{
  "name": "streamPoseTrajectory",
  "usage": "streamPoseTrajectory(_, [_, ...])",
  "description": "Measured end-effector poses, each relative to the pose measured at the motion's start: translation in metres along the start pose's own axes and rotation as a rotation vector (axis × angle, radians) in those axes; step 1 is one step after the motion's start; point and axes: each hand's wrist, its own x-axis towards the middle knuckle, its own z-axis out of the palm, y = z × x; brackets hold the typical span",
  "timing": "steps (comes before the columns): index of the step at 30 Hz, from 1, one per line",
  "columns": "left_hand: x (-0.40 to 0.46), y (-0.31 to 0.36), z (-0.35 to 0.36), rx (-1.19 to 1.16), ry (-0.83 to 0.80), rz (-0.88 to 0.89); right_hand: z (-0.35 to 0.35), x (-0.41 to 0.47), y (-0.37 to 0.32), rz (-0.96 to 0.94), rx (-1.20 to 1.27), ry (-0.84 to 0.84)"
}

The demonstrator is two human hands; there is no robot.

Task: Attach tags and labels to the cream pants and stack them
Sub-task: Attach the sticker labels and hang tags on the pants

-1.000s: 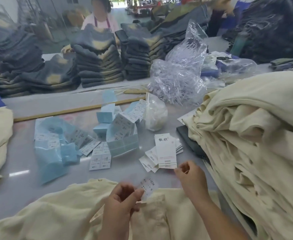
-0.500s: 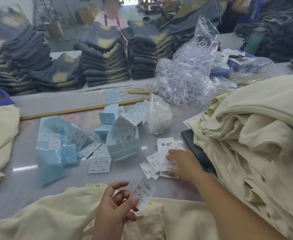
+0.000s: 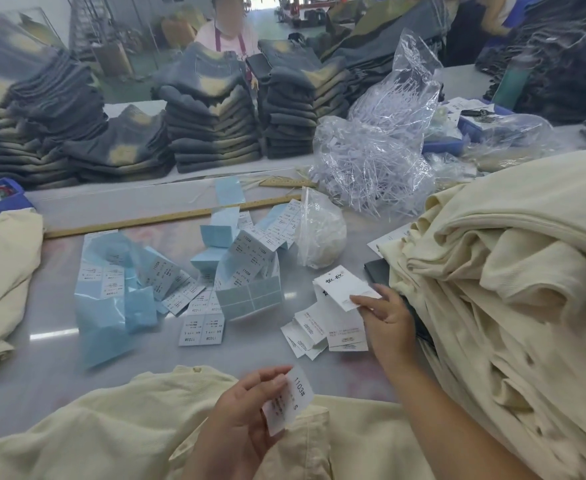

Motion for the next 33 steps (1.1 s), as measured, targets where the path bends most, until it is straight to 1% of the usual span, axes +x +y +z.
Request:
streamPoseTrajectory(2, [-0.002, -0.001, 0.002, -0.005, 0.002, 0.0, 0.0, -0.009, -0.005, 0.151, 0.241, 0.042])
streamPoseTrajectory(5, [-0.006, -0.001, 0.004, 0.039, 0.007, 0.036, -0.004, -0.02, -0.01, 0.342, 0.483, 0.055])
streamPoseTrajectory(6, [-0.006, 0.001, 0.006, 0.082, -0.015, 0.052, -0.007, -0.025, -0.015, 0.389, 0.535, 0.055])
streamPoseTrajectory(7, [-0.006, 0.004, 0.008, 0.128, -0.048, 0.069, -0.01, -0.03, -0.019, 0.394, 0.524, 0.073])
streamPoseTrajectory(8, [-0.007, 0.007, 0.011, 0.167, -0.087, 0.086, -0.014, -0.036, -0.025, 0.352, 0.447, 0.098])
streamPoseTrajectory(10, [-0.007, 0.017, 0.017, 0.219, -0.18, 0.118, -0.023, -0.051, -0.041, 0.151, 0.253, 0.132])
streamPoseTrajectory(12, [-0.008, 0.026, 0.024, 0.262, -0.27, 0.158, -0.03, -0.068, -0.06, -0.081, 0.121, 0.103])
streamPoseTrajectory(14, [-0.009, 0.034, 0.031, 0.312, -0.324, 0.213, -0.036, -0.083, -0.078, -0.253, -0.014, 0.073])
streamPoseTrajectory(16, [-0.01, 0.038, 0.037, 0.34, -0.366, 0.274, -0.042, -0.095, -0.096, -0.42, -0.081, 0.02])
streamPoseTrajectory(17, [-0.01, 0.039, 0.04, 0.341, -0.383, 0.294, -0.045, -0.1, -0.103, -0.51, -0.085, -0.031])
streamPoseTrajectory(18, [-0.011, 0.039, 0.042, 0.341, -0.397, 0.308, -0.049, -0.104, -0.108, -0.558, -0.038, -0.116])
streamPoseTrajectory(19, [-0.012, 0.038, 0.042, 0.345, -0.408, 0.32, -0.052, -0.107, -0.111, -0.535, 0.061, -0.228])
streamPoseTrajectory(22, [-0.015, 0.028, 0.042, 0.398, -0.453, 0.307, -0.063, -0.109, -0.114, -0.298, 0.395, -0.587])
streamPoseTrajectory(24, [-0.018, 0.02, 0.04, 0.427, -0.489, 0.274, -0.07, -0.107, -0.111, -0.207, 0.495, -0.764])
streamPoseTrajectory(25, [-0.02, 0.017, 0.04, 0.439, -0.494, 0.256, -0.072, -0.106, -0.11, -0.174, 0.528, -0.817])
streamPoseTrajectory(28, [-0.025, 0.011, 0.04, 0.488, -0.488, 0.195, -0.073, -0.107, -0.111, -0.078, 0.57, -0.889])
streamPoseTrajectory(31, [-0.031, 0.009, 0.041, 0.535, -0.495, 0.155, -0.072, -0.113, -0.113, -0.054, 0.511, -0.847])
streamPoseTrajectory(33, [-0.035, 0.007, 0.042, 0.55, -0.503, 0.148, -0.074, -0.116, -0.115, -0.048, 0.509, -0.849])
